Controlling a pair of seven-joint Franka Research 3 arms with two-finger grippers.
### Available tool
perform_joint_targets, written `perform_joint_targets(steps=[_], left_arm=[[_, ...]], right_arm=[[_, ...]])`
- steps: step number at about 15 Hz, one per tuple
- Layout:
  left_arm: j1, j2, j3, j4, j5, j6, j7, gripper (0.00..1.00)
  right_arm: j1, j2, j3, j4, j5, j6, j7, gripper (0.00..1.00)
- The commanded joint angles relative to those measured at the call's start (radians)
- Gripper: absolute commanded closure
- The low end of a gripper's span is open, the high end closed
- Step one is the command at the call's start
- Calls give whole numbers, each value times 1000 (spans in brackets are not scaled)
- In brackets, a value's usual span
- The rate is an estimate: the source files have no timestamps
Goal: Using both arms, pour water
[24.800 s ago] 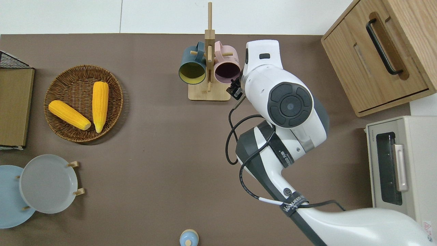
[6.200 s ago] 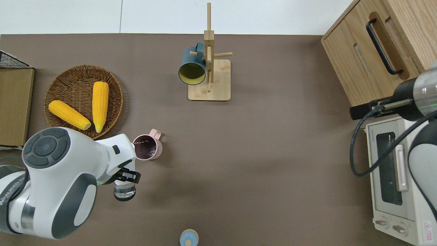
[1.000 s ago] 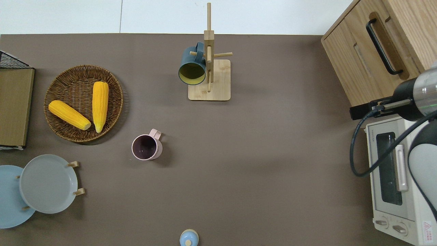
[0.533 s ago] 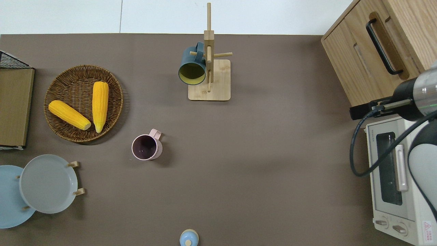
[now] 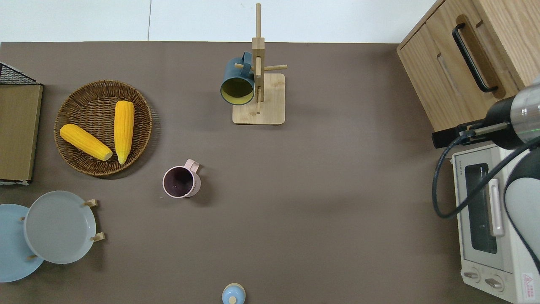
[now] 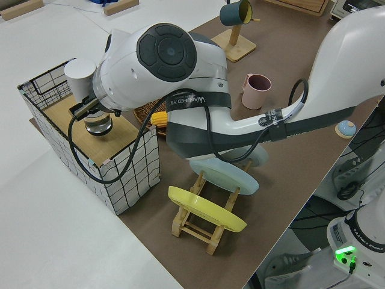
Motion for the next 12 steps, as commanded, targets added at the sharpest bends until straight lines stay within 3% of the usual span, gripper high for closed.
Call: perform_joint_targets(steps=[1,7,8,9,12], left_arm=[[-6,-3,-1,-16,10,57,11,982],[-6,11,-1,-25,7,78,31,911],[-6,11,-1,-25,7,78,31,828],[-8,13,-1,-25,7,78,31,806],[-8,13,-3,-25,2,77,29,543]], right_arm=[[-2,-4,1,4,2,-5,-9,9],[-2,-4,1,4,2,-5,-9,11],[-2,-2,1,4,2,-5,-9,11],[-2,-4,1,4,2,-5,-9,9],[-2,-2,1,4,2,-5,-9,11]])
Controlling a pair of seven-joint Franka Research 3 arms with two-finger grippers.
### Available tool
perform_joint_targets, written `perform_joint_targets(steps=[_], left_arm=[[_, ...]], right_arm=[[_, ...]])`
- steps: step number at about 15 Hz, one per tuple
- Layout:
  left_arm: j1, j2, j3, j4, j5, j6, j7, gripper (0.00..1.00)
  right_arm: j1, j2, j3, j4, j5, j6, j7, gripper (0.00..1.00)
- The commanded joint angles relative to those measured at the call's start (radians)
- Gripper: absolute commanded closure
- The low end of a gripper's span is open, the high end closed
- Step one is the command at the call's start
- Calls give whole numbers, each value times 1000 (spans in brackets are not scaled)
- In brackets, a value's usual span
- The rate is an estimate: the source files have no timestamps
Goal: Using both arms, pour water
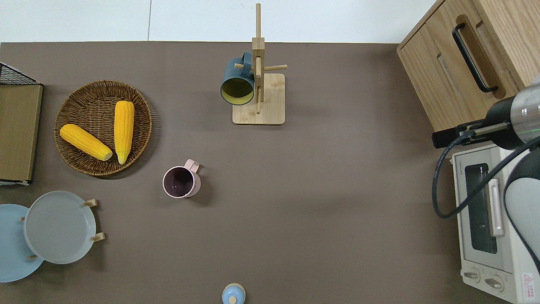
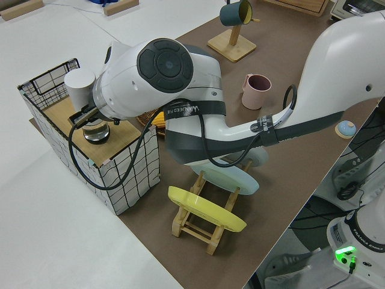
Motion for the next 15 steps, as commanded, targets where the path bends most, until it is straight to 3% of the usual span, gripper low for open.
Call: perform_joint_targets(steps=[1,2,9,15], left_arm=[[-7,-9,1,-8,-1,28,9,325],[-5,-8,1,-8,-2,28,9,4],[-7,-19,3,0,16,-18,-90,0],[10,-49,4,52,238,-211,-244,0]], right_arm=[[-2,-2,1,4,2,-5,-9,11],[-2,-2,1,4,2,-5,-9,11],[-2,-4,1,4,1,-5,-9,11],[-2,-2,1,4,2,-5,-9,9]])
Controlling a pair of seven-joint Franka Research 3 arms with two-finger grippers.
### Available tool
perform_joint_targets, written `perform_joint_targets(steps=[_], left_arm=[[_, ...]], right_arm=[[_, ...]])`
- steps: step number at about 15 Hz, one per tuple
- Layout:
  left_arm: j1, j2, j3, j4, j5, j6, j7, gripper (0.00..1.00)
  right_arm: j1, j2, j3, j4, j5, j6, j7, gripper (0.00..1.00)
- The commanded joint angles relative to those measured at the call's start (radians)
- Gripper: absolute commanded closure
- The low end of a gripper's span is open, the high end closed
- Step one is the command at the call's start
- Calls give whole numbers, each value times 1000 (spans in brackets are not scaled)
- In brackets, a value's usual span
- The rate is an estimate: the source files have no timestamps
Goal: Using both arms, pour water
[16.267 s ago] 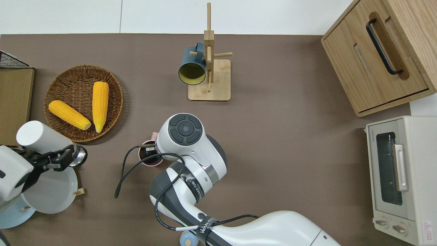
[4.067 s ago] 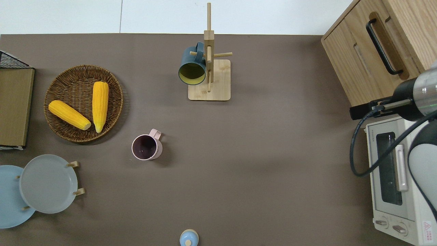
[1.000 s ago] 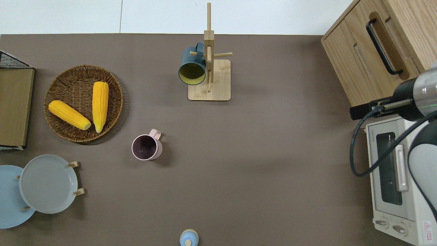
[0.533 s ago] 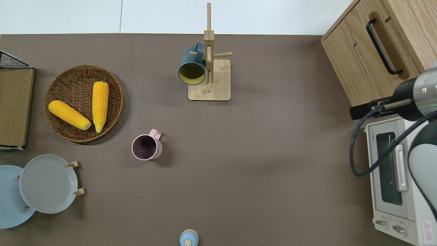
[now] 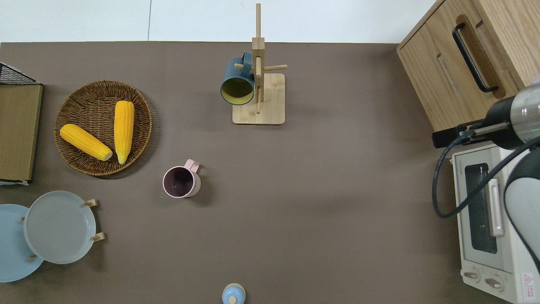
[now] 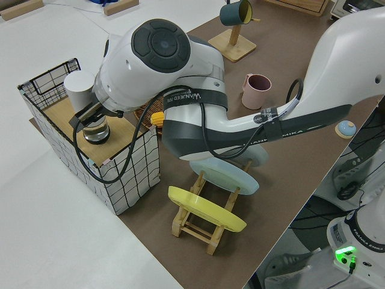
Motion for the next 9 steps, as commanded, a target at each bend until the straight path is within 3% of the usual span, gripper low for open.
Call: perform_joint_targets(steps=[1,5,9], left_arm=[[9,-36,3,28,111,-123,-71,0],[9,-52,6,62,258,-238,-94,0],[5,-62,3,140,297,-442,-175,0]], right_arm=[[-2,-4,1,4,2,-5,-9,9],[-2,-4,1,4,1,-5,-9,11],[-2,-4,1,4,2,-5,-9,11]])
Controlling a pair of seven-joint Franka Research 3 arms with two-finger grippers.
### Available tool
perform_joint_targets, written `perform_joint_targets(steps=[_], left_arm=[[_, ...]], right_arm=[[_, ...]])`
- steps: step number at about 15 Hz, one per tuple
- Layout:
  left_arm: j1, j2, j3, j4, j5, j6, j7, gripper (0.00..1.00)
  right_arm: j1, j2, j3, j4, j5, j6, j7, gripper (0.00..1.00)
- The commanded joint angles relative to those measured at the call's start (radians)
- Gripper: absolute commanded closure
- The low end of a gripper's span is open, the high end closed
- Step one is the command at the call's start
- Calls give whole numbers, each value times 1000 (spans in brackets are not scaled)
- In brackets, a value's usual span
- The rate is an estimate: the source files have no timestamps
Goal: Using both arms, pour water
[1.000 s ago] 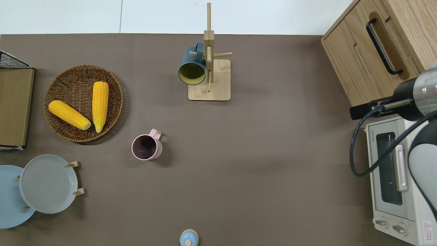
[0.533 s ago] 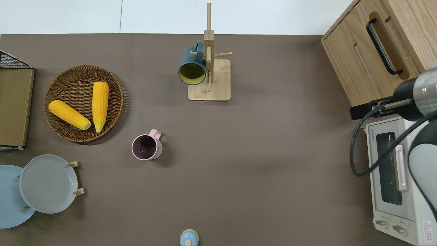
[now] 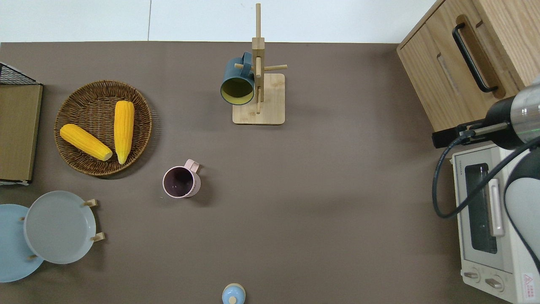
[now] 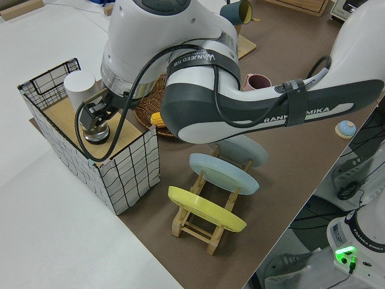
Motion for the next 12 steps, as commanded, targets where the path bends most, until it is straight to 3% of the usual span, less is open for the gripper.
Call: perform_joint_targets(steps=[1,5,9,12], left_arm=[[-3,-28,-7,66,46,-170,-99,0],[-42,-107,-58,58,155,-234,-208,0],[-89,-125,-110,52,157,-279,-316,0],[-152,-136,-119,52,158,-317,-383,0]], right_arm=[[-2,-4,1,4,2,-5,-9,11],[-2,-2,1,4,2,-5,-9,11],[-2,-4,1,4,2,-5,-9,11],[-2,-2,1,4,2,-5,-9,9]])
